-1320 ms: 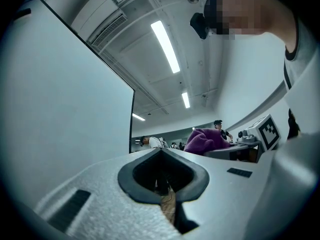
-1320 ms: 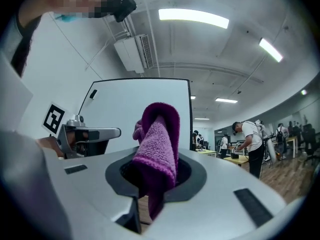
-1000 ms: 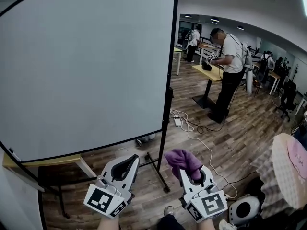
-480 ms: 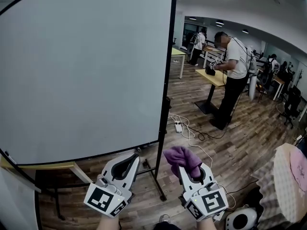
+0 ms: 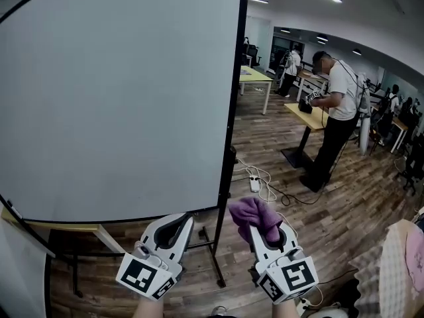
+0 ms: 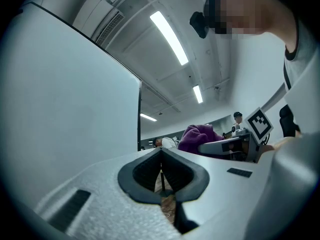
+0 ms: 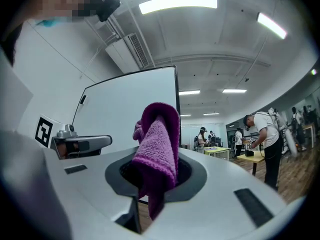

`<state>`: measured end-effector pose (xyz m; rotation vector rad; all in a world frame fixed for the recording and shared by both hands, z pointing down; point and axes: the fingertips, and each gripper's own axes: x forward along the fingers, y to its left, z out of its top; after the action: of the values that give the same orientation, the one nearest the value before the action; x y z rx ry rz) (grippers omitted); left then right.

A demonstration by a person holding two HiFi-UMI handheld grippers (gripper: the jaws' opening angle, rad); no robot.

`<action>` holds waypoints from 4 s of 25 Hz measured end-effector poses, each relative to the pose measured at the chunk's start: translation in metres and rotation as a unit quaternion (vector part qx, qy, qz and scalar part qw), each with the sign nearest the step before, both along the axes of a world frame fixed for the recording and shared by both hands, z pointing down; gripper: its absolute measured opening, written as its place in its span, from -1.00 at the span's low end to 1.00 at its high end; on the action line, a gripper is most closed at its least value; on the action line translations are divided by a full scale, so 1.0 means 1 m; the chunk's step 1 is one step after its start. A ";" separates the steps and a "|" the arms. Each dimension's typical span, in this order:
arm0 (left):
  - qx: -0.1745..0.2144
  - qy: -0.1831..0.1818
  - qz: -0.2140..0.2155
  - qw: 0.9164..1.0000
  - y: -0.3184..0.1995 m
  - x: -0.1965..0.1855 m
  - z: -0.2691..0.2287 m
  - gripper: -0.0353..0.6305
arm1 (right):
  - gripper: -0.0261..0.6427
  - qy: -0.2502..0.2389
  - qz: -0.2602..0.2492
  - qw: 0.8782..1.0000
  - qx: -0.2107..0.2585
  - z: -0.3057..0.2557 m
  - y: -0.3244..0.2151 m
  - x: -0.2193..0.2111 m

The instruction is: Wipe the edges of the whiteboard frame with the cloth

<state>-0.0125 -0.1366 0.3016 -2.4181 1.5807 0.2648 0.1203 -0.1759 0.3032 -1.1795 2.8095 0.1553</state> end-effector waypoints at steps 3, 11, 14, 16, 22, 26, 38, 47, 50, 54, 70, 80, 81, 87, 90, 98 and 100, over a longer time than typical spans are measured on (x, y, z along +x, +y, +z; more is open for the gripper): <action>0.003 0.000 -0.011 1.000 -0.012 0.008 -0.003 -0.84 | -0.71 0.000 -0.012 1.000 0.001 -0.003 -0.015 0.006; 0.008 0.001 -0.031 0.999 -0.036 0.034 -0.003 -0.84 | -0.71 -0.002 -0.042 0.999 0.013 -0.008 -0.044 0.023; 0.000 -0.006 -0.037 0.999 -0.042 0.038 0.000 -0.84 | -0.71 -0.008 -0.052 0.998 0.016 -0.010 -0.049 0.025; -0.003 -0.005 -0.045 0.999 -0.046 0.034 -0.001 -0.84 | -0.71 -0.006 -0.056 0.998 0.015 -0.011 -0.053 0.023; -0.012 -0.007 -0.054 0.998 -0.054 0.030 0.003 -0.84 | -0.71 -0.008 -0.059 0.998 0.007 -0.007 -0.064 0.020; -0.008 0.009 -0.046 0.999 -0.063 0.013 -0.003 -0.84 | -0.71 -0.008 -0.057 0.998 0.007 -0.013 -0.073 0.004; -0.006 -0.031 0.001 0.999 -0.104 -0.013 -0.031 -0.84 | -0.71 -0.015 -0.020 0.999 0.023 -0.057 -0.106 -0.031; 0.010 -0.042 0.025 0.999 -0.125 -0.034 -0.039 -0.84 | -0.71 -0.028 0.028 0.998 0.049 -0.100 -0.134 -0.045; 0.019 -0.043 0.046 0.998 -0.131 -0.036 -0.043 -0.84 | -0.71 -0.033 0.043 0.997 0.063 -0.119 -0.143 -0.050; 0.004 -0.017 0.091 0.996 -0.137 -0.038 -0.051 -0.85 | -0.71 -0.034 0.051 0.995 0.076 -0.146 -0.153 -0.062; -0.108 -0.065 0.224 0.966 -0.145 -0.021 -0.018 -0.85 | -0.71 -0.041 0.110 0.988 0.096 -0.206 -0.177 -0.084; -0.110 -0.070 0.250 0.959 -0.149 -0.027 -0.017 -0.85 | -0.71 -0.059 0.123 0.986 0.098 -0.245 -0.193 -0.093; -0.109 -0.072 0.252 0.959 -0.149 -0.027 -0.017 -0.85 | -0.71 -0.059 0.125 0.985 0.100 -0.249 -0.193 -0.093; -0.102 -0.075 0.264 0.956 -0.153 -0.030 -0.022 -0.85 | -0.71 -0.060 0.136 0.983 0.107 -0.271 -0.199 -0.090; -0.101 -0.073 0.265 0.956 -0.156 -0.033 -0.026 -0.85 | -0.71 -0.058 0.140 0.983 0.108 -0.282 -0.205 -0.092; -0.097 -0.065 0.267 0.957 -0.154 -0.037 -0.028 -0.85 | -0.71 -0.055 0.143 0.982 0.112 -0.302 -0.211 -0.094; -0.097 -0.062 0.264 0.958 -0.156 -0.036 -0.020 -0.85 | -0.71 -0.052 0.145 0.981 0.118 -0.303 -0.215 -0.093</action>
<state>-0.0489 -0.2928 0.2820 -2.9108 0.9184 0.0441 0.0271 -0.3912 0.0007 -1.4804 2.4347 0.4202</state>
